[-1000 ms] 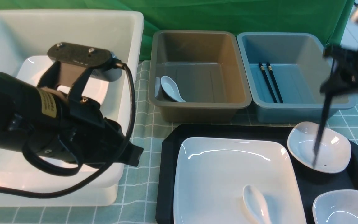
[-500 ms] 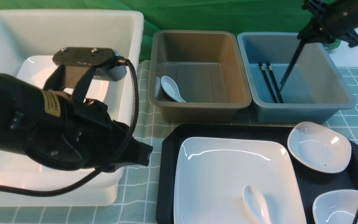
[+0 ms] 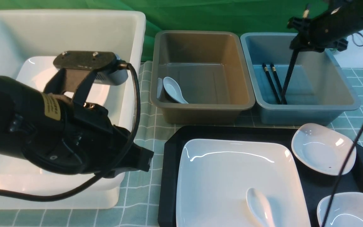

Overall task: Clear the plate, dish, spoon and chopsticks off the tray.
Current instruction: Use the right arm to put the chopsticks into the small storage box on the right, then use the left arm to grab a soup spoon from the plate

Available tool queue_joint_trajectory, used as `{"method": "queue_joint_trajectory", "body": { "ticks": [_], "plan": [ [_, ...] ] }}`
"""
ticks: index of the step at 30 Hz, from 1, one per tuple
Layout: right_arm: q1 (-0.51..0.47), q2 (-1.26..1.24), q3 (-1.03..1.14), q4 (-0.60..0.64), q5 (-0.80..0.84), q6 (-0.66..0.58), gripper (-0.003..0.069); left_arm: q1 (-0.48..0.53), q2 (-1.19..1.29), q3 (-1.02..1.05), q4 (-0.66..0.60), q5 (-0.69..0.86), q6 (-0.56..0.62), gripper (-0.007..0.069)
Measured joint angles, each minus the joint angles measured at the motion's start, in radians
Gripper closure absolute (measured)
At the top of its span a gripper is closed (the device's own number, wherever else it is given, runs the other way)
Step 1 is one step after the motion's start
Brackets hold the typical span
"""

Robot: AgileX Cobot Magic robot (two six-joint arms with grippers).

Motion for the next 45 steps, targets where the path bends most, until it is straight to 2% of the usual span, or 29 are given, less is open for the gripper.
{"method": "queue_joint_trajectory", "body": {
  "ticks": [1, 3, 6, 9, 11, 12, 13, 15, 16, 22, 24, 27, 28, 30, 34, 36, 37, 39, 40, 42, 45],
  "plan": [
    [0.007, 0.000, -0.001, 0.000, 0.019, -0.003, 0.0352, 0.000, 0.000, 0.000, 0.000, 0.001, 0.000, 0.0615],
    [0.014, -0.007, -0.002, -0.003, 0.110, -0.004, 0.0237, 0.000, 0.000, 0.000, 0.000, 0.005, 0.000, 0.0615],
    [0.014, -0.031, -0.002, -0.036, 0.214, -0.004, 0.0204, 0.000, 0.000, 0.000, 0.000, 0.008, 0.000, 0.0615],
    [0.006, -0.083, -0.002, -0.084, 0.336, -0.014, 0.0266, 0.000, 0.000, 0.000, 0.000, 0.011, 0.000, 0.0615],
    [-0.004, -0.163, 0.009, -0.109, 0.412, -0.074, 0.0488, 0.000, 0.000, 0.000, 0.000, 0.005, 0.000, 0.0615],
    [-0.004, -0.179, 0.015, -0.110, 0.412, -0.082, 0.0503, 0.000, 0.000, 0.000, 0.000, 0.002, 0.000, 0.0615],
    [-0.006, -0.234, 0.039, -0.115, 0.412, -0.099, 0.0569, 0.000, 0.000, 0.000, 0.000, -0.004, 0.000, 0.0615],
    [-0.005, -0.354, 0.141, -0.116, 0.412, -0.132, 0.0622, 0.000, 0.002, 0.000, 0.000, -0.014, 0.000, 0.0615],
    [-0.004, -0.366, 0.141, -0.116, 0.412, -0.134, 0.0624, 0.000, 0.002, 0.000, 0.000, -0.015, 0.000, 0.0615],
    [0.038, -0.719, 0.582, -0.116, 0.408, -0.211, 0.0636, 0.000, 0.032, 0.000, -0.025, -0.066, 0.011, 0.0615],
    [0.046, -0.856, 0.762, -0.109, 0.366, -0.208, 0.0639, -0.025, 0.077, -0.005, -0.074, -0.074, 0.081, 0.0615],
    [0.046, -0.987, 0.882, -0.118, 0.331, -0.207, 0.0642, -0.085, 0.142, -0.026, -0.103, -0.075, 0.129, 0.0615],
    [0.046, -1.069, 0.961, -0.142, 0.324, -0.192, 0.0642, -0.151, 0.211, -0.064, -0.105, -0.063, 0.139, 0.0615],
    [0.046, -1.135, 1.010, -0.177, 0.324, -0.152, 0.0642, -0.202, 0.275, -0.116, -0.105, -0.034, 0.133, 0.0615],
    [0.046, -1.208, 1.056, -0.288, 0.332, -0.072, 0.0642, -0.290, 0.428, -0.246, -0.099, 0.048, 0.061, 0.0615],
    [0.046, -1.231, 1.062, -0.365, 0.347, -0.032, 0.0642, -0.331, 0.566, -0.370, -0.098, 0.104, -0.084, 0.0613],
    [0.046, -1.231, 1.062, -0.365, 0.347, -0.032, 0.0642, -0.333, 0.574, -0.386, -0.099, 0.106, -0.084, 0.0613],
    [0.046, -1.237, 1.062, -0.393, 0.350, -0.023, 0.0642, -0.338, 0.673, -0.468, -0.114, 0.130, -0.200, 0.0604],
    [0.046, -1.237, 1.062, -0.395, 0.350, -0.022, 0.0642, -0.338, 0.708, -0.498, -0.122, 0.139, -0.220, 0.0596],
    [0.046, -1.237, 1.062, -0.395, 0.349, -0.022, 0.0642, -0.338, 0.776, -0.549, -0.132, 0.163, -0.252, 0.0568],
    [0.046, -1.237, 1.062, -0.396, 0.344, -0.022, 0.0642, -0.338, 0.850, -0.617, -0.139, 0.188, -0.311, 0.0483]
  ]
}}
